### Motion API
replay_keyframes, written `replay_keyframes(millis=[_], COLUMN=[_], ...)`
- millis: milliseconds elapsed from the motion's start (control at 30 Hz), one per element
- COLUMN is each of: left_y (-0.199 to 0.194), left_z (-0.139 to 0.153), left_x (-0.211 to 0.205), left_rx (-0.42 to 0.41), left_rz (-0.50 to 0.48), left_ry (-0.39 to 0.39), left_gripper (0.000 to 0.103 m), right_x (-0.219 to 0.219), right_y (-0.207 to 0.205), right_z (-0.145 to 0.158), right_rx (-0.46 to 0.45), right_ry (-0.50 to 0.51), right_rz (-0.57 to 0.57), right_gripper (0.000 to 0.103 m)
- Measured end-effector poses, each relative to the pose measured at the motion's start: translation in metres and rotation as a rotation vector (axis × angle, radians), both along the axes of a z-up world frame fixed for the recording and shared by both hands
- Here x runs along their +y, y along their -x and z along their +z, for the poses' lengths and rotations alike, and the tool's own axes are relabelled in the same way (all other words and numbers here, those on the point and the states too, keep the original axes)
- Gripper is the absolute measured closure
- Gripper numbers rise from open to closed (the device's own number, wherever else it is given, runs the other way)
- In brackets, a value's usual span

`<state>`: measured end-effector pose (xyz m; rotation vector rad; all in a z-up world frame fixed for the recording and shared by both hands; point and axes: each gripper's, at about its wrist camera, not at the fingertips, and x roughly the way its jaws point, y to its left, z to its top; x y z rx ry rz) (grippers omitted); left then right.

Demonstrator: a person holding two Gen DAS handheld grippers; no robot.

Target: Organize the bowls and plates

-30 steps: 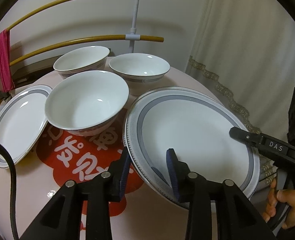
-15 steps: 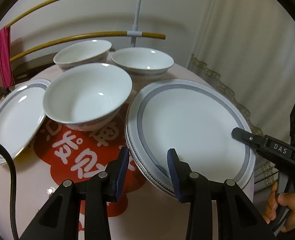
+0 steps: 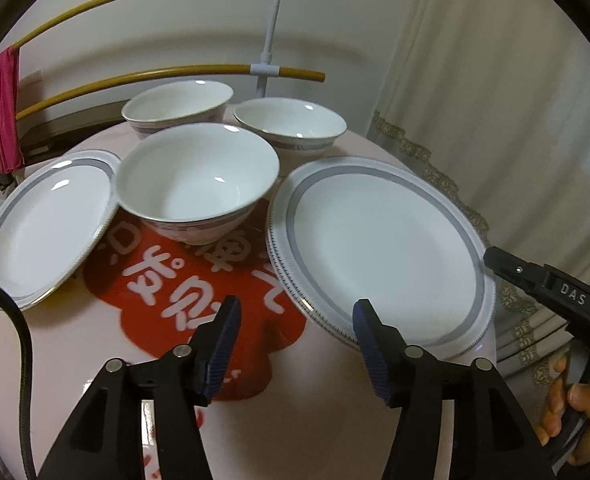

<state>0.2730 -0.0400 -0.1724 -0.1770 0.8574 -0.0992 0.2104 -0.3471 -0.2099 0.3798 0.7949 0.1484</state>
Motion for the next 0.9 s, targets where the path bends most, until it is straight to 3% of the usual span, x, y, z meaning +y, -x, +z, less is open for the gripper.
replay_keyframes(millis=[67,200,267,400,500,667,900], left_y=[0.01,0.039,0.054,0.085,0.1,0.112,0.098], left_z=[0.005,0.021,0.027,0.039,0.041,0.042,0.036], left_x=[0.006,0.025,0.04,0.085,0.119,0.174,0.243], left_rx=[-0.021,-0.085,-0.115,-0.167,-0.178,-0.172,-0.154], left_rz=[0.001,0.013,0.025,0.086,0.127,0.166,0.193], left_ry=[0.001,-0.005,-0.003,-0.005,-0.011,-0.036,-0.061], left_gripper=[0.047,0.035,0.034,0.025,0.022,0.019,0.017], right_x=[0.011,0.043,0.066,0.106,0.14,0.197,0.256], right_y=[0.009,0.024,0.032,0.042,0.044,0.038,0.015], right_z=[0.01,0.027,0.037,0.048,0.051,0.037,0.004], right_rx=[-0.02,-0.061,-0.084,-0.111,-0.114,-0.07,0.0], right_ry=[0.019,0.033,0.041,0.055,0.053,-0.003,-0.078], right_rz=[0.013,0.061,0.097,0.168,0.232,0.314,0.31], right_gripper=[0.072,0.059,0.059,0.048,0.045,0.042,0.042])
